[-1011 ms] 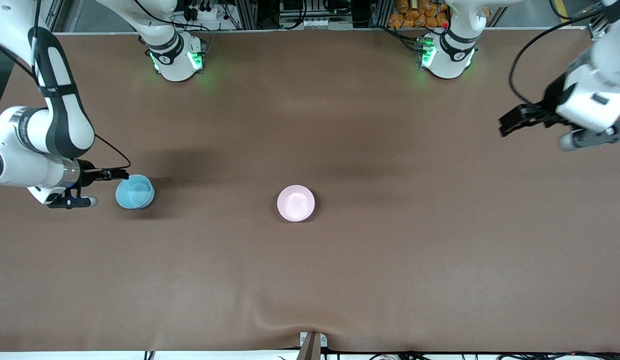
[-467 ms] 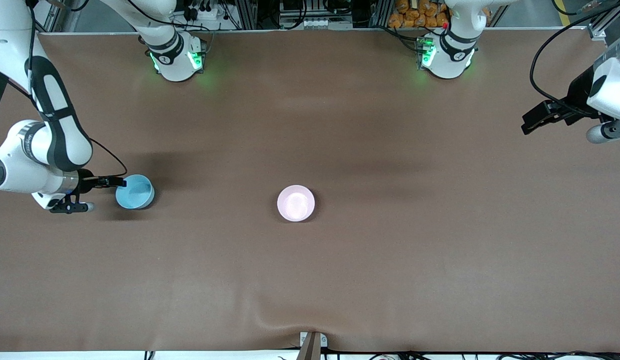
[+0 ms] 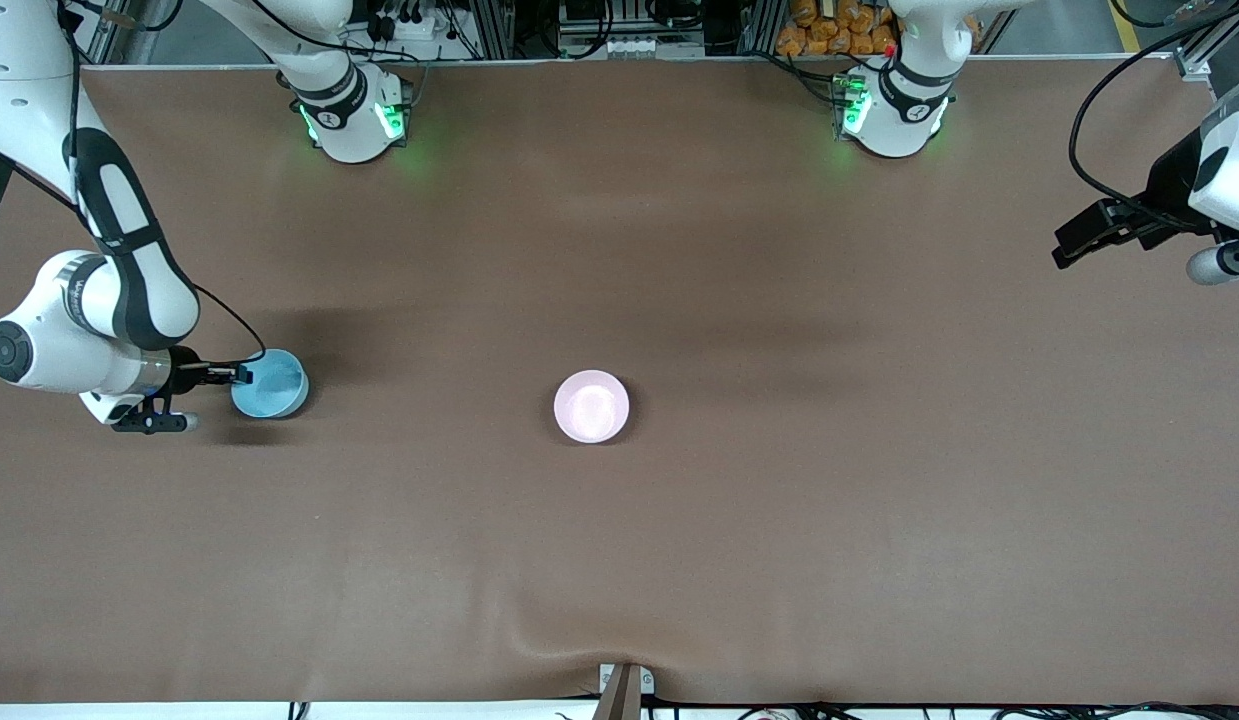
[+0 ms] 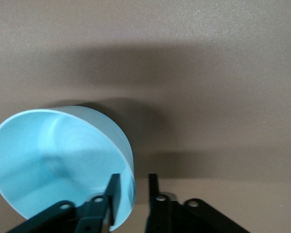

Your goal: Stack pink and blue bowls on white bowl

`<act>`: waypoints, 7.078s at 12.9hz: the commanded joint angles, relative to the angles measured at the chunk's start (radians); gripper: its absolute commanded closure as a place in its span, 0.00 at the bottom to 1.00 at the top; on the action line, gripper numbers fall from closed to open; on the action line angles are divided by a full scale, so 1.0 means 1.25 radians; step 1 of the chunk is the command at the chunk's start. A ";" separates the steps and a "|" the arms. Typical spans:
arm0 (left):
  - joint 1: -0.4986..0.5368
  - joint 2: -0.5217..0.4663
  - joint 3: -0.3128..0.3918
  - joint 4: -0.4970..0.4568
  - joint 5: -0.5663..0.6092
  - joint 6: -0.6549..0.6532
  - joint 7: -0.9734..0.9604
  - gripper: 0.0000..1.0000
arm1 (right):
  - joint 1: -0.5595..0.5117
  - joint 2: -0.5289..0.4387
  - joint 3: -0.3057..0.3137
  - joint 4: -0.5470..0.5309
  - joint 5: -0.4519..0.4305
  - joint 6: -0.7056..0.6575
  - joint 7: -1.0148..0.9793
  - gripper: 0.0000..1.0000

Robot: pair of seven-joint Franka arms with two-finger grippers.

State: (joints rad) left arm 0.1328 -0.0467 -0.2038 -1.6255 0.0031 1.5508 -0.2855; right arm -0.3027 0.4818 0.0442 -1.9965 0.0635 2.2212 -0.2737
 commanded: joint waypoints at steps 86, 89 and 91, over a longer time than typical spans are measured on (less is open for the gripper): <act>0.053 -0.017 -0.021 0.004 -0.027 -0.022 0.125 0.00 | 0.242 -0.439 0.016 0.315 -0.083 -0.548 0.232 0.00; 0.050 -0.013 -0.022 0.003 -0.027 -0.021 0.119 0.00 | 0.237 -0.383 0.014 0.398 -0.084 -0.607 0.231 0.00; 0.056 -0.014 -0.021 0.006 -0.027 -0.022 0.125 0.00 | 0.240 -0.384 0.013 0.398 -0.085 -0.609 0.232 0.00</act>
State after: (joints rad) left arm 0.1911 -0.0635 -0.2291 -1.6259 -0.0157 1.5370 -0.1420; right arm -0.0007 -0.0197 0.0564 -1.5427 -0.0177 1.4900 0.0301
